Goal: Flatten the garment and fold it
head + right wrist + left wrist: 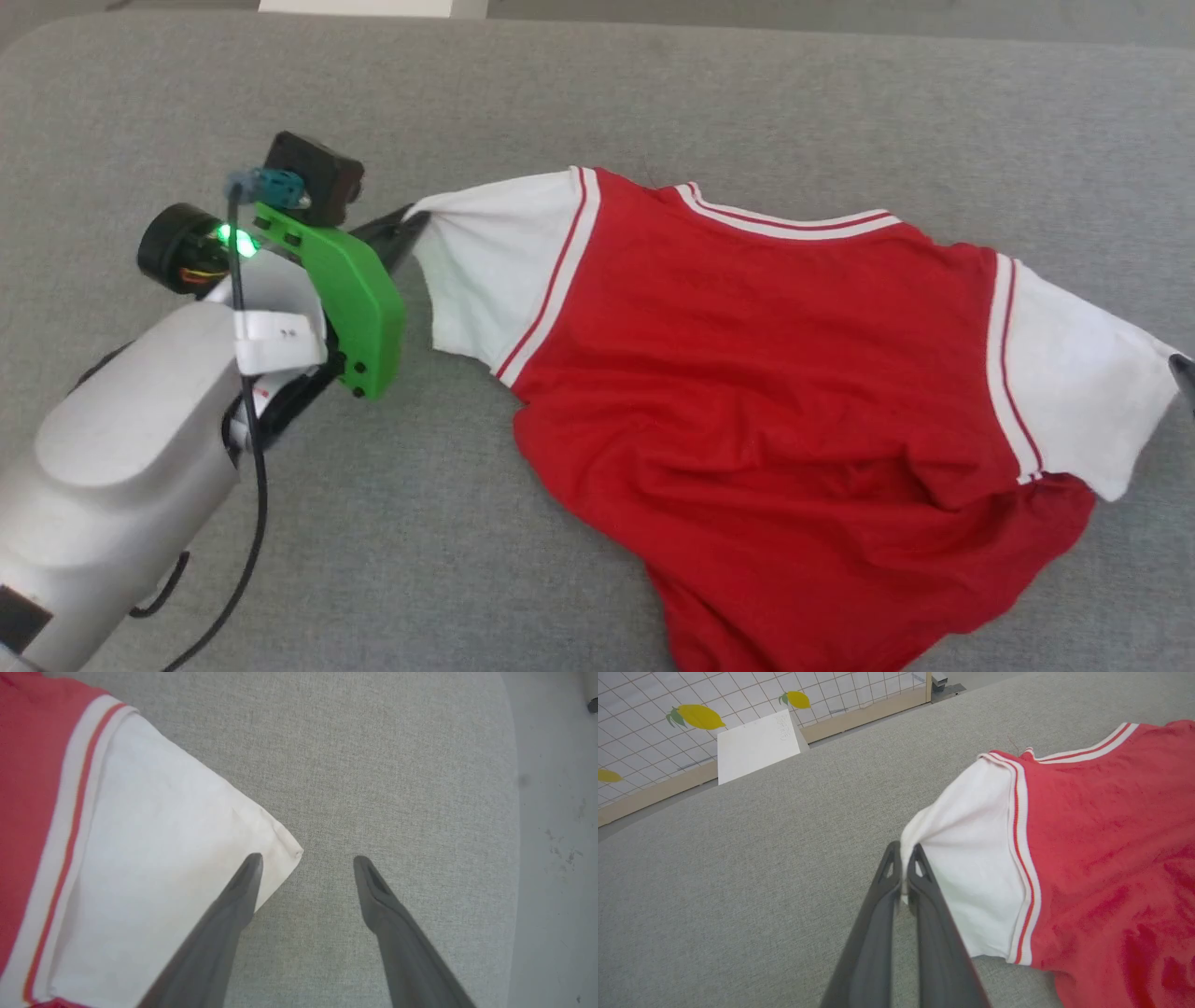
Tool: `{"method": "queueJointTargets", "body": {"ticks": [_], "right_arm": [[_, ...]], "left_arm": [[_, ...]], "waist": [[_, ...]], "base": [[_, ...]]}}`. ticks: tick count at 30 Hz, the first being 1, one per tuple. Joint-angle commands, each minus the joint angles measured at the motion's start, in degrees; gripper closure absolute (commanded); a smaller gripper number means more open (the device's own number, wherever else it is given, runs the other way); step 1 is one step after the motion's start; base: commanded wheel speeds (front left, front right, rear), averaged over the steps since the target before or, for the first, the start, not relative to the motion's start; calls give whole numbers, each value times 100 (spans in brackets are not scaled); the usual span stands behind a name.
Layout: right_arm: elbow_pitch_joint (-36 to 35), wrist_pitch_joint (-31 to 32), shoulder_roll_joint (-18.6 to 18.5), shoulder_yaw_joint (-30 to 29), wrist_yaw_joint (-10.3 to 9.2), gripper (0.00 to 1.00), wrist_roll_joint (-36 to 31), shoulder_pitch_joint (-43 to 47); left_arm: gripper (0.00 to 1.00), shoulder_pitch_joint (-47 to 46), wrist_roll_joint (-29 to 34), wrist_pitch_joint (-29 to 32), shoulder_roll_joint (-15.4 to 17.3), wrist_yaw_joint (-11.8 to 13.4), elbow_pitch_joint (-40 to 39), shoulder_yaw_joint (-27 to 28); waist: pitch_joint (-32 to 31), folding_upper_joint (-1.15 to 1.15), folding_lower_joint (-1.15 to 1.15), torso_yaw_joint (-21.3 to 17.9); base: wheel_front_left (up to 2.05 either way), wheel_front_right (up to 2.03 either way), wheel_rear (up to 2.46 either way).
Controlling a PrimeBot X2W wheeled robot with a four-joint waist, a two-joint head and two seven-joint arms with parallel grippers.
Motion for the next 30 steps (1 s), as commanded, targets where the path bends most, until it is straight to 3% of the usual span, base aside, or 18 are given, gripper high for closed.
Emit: {"method": "queueJointTargets", "body": {"ticks": [1, 13, 14, 15, 23, 30], "right_arm": [[137, 96, -25, 38, -10, 0, 57, -155], [1086, 147, -55, 616, -10, 1, 187, -415], [1145, 147, -70, 722, -10, 74, 233, -400], [1185, 144, -87, 792, -10, 100, 269, -390], [1211, -550, -289, 933, -10, 100, 493, -633], [747, -1209, -533, 888, -10, 100, 659, -951]], "left_arm": [[100, 104, 107, -12, 77, 96, -183, -12], [100, 241, 278, 120, 297, 502, -1297, -72], [100, 258, 268, 130, 304, 520, -1323, -73], [100, 270, 263, 136, 311, 531, -1335, -76], [100, 373, 291, -107, 365, 743, -1162, 39], [100, 492, 224, -577, 389, 988, -1075, 326]], "waist": [[158, 0, 0, 171], [368, 0, 0, 417], [372, 0, 0, 426], [373, 0, 0, 432], [99, 0, 0, 368], [-433, 0, 0, 239]], "base": [[0, 0, 0], [0, 0, 0], [0, 0, 0], [0, 0, 0], [0, 0, 0], [0, 0, 0]]}}
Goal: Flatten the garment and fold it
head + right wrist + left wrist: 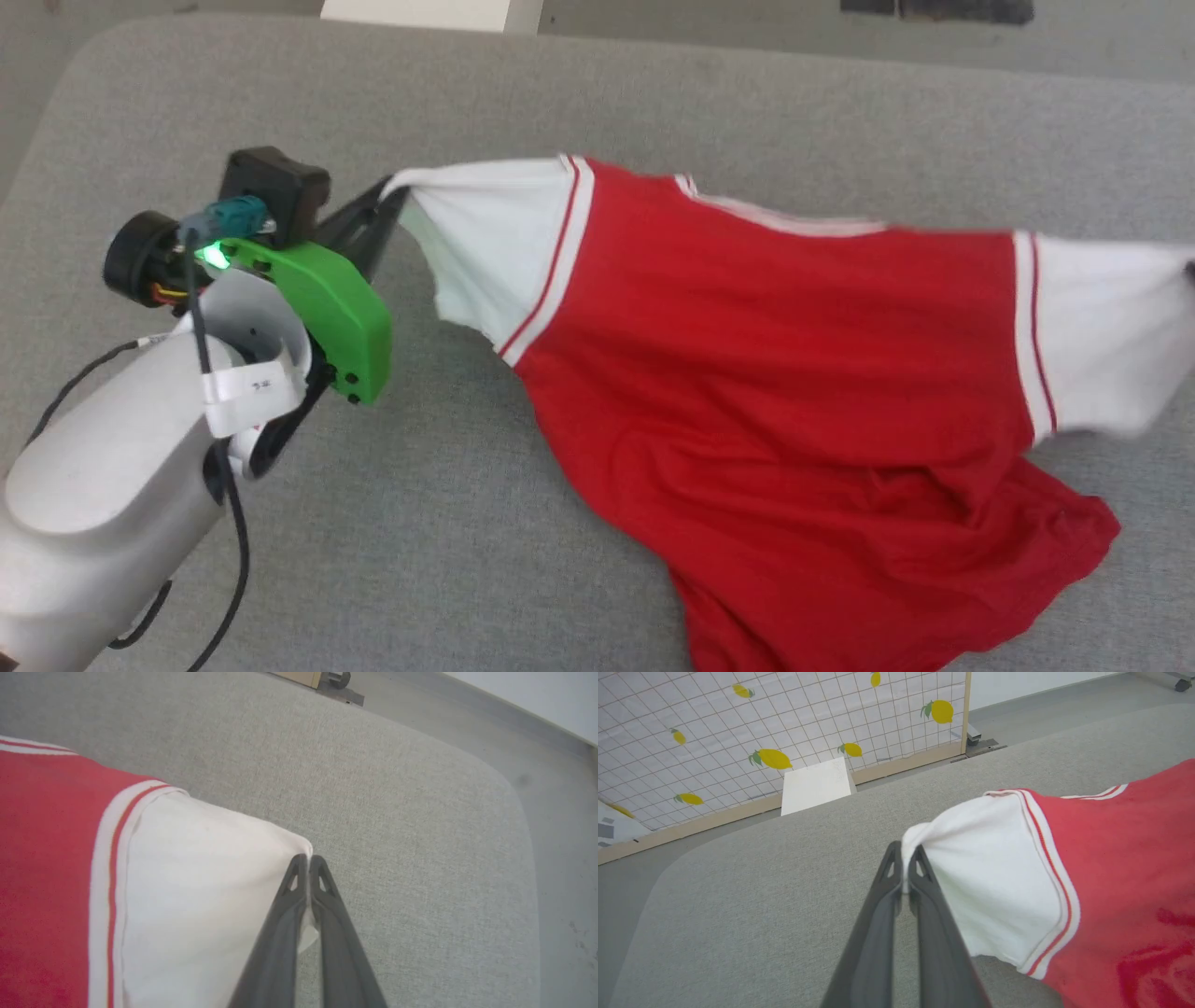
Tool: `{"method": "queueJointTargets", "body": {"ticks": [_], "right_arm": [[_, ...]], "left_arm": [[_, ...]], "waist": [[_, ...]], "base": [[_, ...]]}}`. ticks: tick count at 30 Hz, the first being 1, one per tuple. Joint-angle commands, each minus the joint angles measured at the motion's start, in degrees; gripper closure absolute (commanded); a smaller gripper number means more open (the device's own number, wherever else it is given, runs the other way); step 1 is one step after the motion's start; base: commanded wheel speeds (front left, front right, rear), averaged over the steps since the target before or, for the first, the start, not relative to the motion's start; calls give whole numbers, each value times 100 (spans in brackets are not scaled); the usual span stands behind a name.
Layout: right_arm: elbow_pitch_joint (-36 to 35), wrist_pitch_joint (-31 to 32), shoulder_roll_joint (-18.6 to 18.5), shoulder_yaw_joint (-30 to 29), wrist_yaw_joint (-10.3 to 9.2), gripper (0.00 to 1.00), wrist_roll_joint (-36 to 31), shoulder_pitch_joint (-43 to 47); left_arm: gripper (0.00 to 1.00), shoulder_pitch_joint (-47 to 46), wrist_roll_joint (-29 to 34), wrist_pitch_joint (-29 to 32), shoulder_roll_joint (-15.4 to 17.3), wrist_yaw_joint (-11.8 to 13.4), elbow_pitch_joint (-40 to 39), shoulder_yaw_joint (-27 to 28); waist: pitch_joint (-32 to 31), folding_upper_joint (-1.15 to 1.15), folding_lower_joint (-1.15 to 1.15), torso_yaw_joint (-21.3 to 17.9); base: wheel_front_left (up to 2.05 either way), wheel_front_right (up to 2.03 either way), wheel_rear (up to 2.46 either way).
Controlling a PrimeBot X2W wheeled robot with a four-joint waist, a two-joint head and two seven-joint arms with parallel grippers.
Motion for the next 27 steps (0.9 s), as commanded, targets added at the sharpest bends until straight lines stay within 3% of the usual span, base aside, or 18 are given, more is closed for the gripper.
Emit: {"method": "queueJointTargets", "body": {"ticks": [1, 13, 21, 27], "right_arm": [[-212, -224, -120, -63, -9, 100, 89, -227], [-1266, -1025, -391, -135, -9, 100, 463, -740], [-1753, -1046, -344, -99, -9, 100, 667, -1255], [-1615, -1033, -271, 28, -9, 100, 657, -2278]], "left_arm": [[100, 78, -19, -179, 90, 111, -8, 142], [100, 28, 104, -898, 584, 716, -660, 854], [100, -120, 55, -1130, 1019, 1182, -1447, 1499], [100, -714, -68, -991, 1236, 1142, -1447, 1925]], "waist": [[-399, 0, 0, -129], [-960, 0, 0, -210], [-906, 0, 0, -304], [-381, 0, 0, -427]], "base": [[0, 0, 0], [0, 0, 0], [0, 0, 0], [0, 0, 0]]}}
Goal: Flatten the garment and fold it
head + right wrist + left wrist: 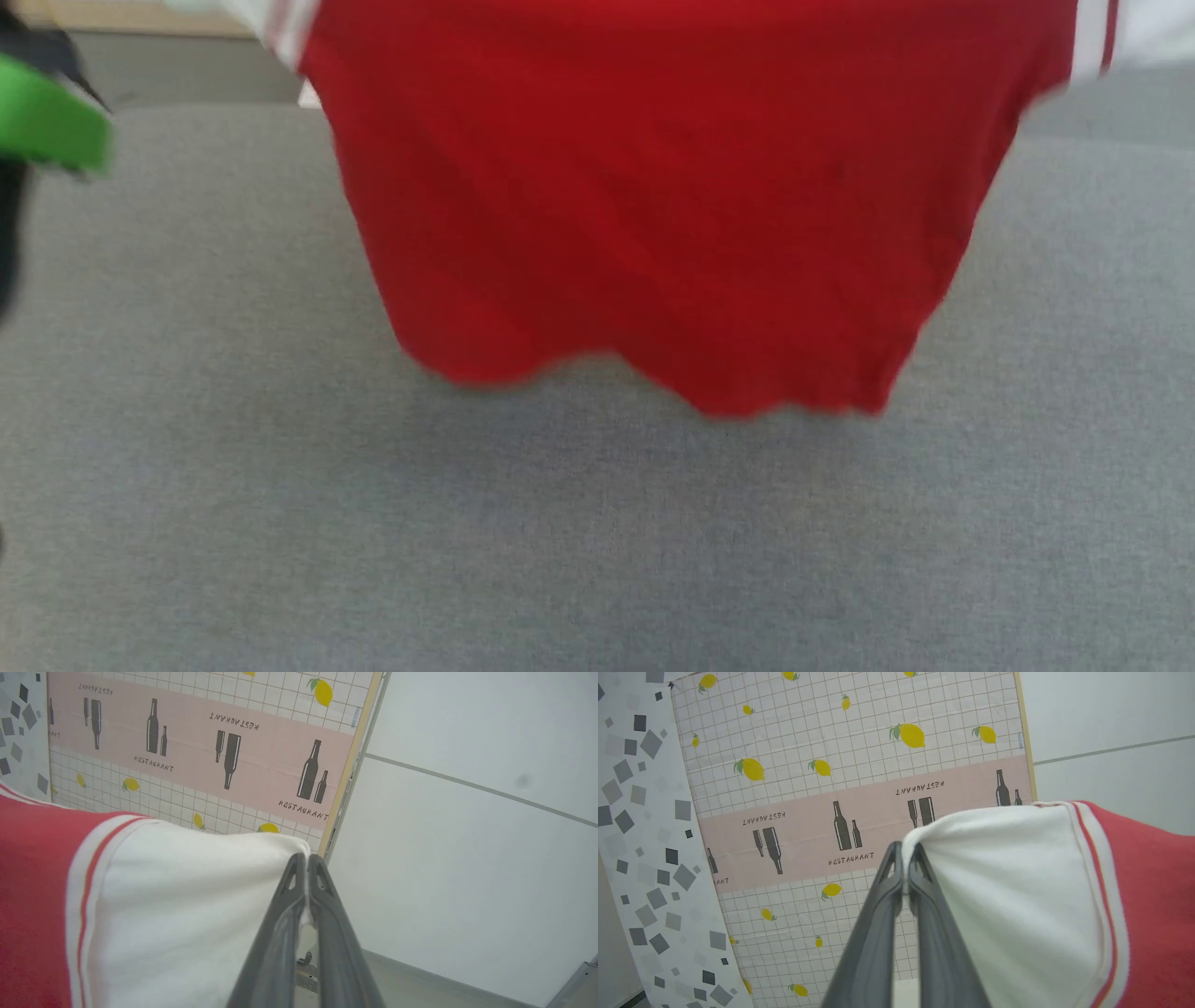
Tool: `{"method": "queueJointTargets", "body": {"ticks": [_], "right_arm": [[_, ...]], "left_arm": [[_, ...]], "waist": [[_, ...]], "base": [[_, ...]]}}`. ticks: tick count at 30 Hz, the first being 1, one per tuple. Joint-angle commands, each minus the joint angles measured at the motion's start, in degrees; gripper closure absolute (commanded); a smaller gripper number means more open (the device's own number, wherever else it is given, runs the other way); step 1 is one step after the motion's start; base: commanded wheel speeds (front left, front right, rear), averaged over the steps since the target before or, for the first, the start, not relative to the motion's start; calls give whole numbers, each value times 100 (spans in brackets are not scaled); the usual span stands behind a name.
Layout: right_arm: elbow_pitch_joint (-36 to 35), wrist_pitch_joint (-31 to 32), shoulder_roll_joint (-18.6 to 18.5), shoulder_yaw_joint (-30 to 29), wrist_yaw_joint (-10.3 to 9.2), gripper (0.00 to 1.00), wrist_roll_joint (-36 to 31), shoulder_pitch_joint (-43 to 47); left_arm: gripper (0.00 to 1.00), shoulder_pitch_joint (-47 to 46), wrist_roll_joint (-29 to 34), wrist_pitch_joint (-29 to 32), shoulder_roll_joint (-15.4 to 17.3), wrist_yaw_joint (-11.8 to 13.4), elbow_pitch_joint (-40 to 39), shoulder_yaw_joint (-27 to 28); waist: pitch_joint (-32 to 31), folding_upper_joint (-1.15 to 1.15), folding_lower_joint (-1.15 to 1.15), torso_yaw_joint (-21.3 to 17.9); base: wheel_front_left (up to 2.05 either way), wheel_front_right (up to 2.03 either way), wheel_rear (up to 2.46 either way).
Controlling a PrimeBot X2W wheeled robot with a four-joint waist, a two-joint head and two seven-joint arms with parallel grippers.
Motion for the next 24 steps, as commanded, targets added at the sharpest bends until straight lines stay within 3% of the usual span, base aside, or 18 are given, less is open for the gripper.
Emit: {"method": "queueJointTargets", "body": {"ticks": [1, 12, 18, 24], "right_arm": [[95, -14, 64, 96, -9, 100, -46, -329], [1634, -610, 683, 808, -9, 100, -569, -2993], [2942, -1449, 1138, 667, -9, 100, -1055, -4415], [3963, -2223, 1529, 461, -9, 100, -1506, -5103]], "left_arm": [[100, -269, -35, 56, 24, -89, 129, 60], [100, -2490, 89, 402, -532, -989, 2023, 108], [100, -3922, 398, 65, -1017, -1301, 3071, 159], [100, -4692, 595, -300, -1406, -1527, 3835, 95]], "waist": [[422, 0, 0, -112], [1902, 0, 0, -412], [2393, 0, 0, -514], [2599, 0, 0, -535]], "base": [[0, 0, 0], [0, 0, 0], [0, 0, 0], [0, 0, 0]]}}
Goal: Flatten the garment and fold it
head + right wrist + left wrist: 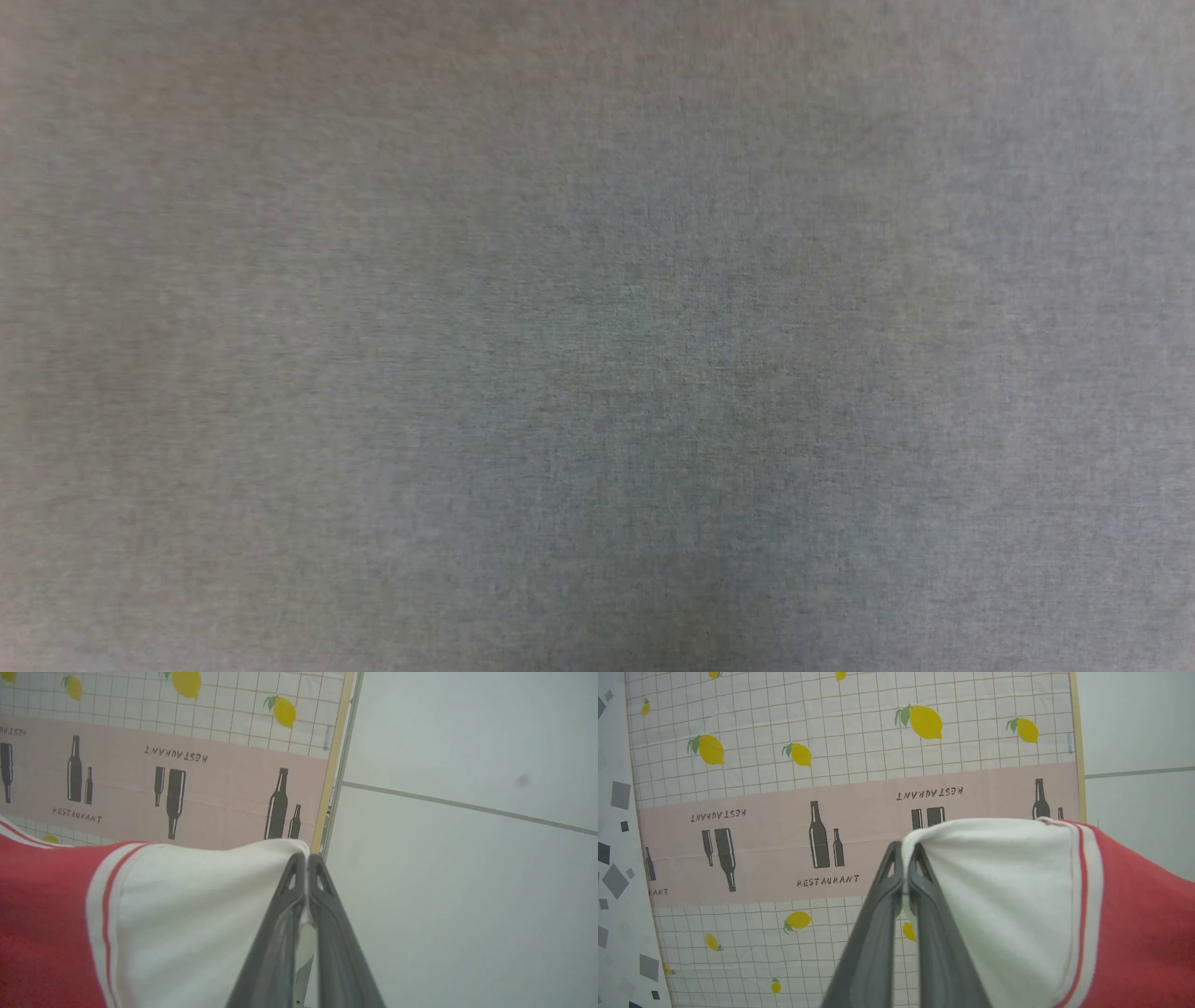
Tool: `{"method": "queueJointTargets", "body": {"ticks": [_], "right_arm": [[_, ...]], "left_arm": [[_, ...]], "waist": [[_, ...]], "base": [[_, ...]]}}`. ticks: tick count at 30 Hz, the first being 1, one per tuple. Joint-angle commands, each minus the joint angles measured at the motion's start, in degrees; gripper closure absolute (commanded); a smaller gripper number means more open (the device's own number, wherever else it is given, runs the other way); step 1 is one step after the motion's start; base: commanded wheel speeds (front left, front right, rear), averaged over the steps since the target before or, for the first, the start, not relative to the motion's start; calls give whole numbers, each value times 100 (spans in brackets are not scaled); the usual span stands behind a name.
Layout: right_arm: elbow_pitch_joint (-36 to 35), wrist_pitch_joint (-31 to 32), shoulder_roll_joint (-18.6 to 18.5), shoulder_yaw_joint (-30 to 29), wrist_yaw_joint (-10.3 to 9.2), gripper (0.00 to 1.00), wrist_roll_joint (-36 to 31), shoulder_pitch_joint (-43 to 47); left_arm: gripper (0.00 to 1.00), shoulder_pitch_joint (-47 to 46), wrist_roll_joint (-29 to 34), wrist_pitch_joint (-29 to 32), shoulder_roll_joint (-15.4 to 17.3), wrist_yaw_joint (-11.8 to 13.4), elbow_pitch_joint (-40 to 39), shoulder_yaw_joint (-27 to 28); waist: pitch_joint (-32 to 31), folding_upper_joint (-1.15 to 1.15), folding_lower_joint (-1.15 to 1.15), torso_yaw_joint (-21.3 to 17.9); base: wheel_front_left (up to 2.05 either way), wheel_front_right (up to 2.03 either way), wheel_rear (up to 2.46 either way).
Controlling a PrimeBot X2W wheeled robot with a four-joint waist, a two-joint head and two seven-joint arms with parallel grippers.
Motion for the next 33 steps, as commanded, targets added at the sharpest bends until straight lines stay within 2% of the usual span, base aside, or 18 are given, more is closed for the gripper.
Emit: {"method": "queueJointTargets", "body": {"ticks": [1, 5, 11, 17, 21, 25, 29, 33], "right_arm": [[192, -134, 72, 0, -9, 100, -72, -133], [626, -445, 248, 137, -9, 100, -137, -106], [1046, -797, 319, 399, -9, 100, 8, 415], [1168, -1033, 244, 742, -9, 100, 330, 1452], [982, -1049, 157, 1144, -9, 100, 684, 2438], [526, -976, -154, 1533, -9, 100, 1114, 3606], [-133, -693, -670, 1885, -9, 100, 1632, 4937], [-838, -334, -1292, 2049, -9, 100, 2200, 6059]], "left_arm": [[100, -144, 86, -71, -87, -57, 127, -23], [100, -71, 62, -242, -319, -185, 518, -124], [100, 726, 9, -524, -589, -400, 912, -388], [100, 2206, -54, -742, -862, -507, 1107, -687], [100, 3466, -54, -800, -858, -545, 1027, -906], [100, 4685, -205, -819, -781, -494, 790, -969], [100, 5843, -285, -811, -581, -398, 447, -1162], [100, 6554, -463, -630, -357, -249, 100, -1231]], "waist": [[277, 0, -1, -113], [319, 0, -1, -99], [223, 0, -1, -24], [-216, 0, -1, 53], [-668, 0, -1, 72], [-1137, 0, -1, 114], [-1511, 0, -1, 187], [-1782, 0, -1, 294]], "base": [[0, 0, 0], [0, 0, 0], [0, 0, 0], [0, 0, 0], [0, 0, 0], [0, 0, 0], [0, 0, 0], [0, 0, 0]]}}
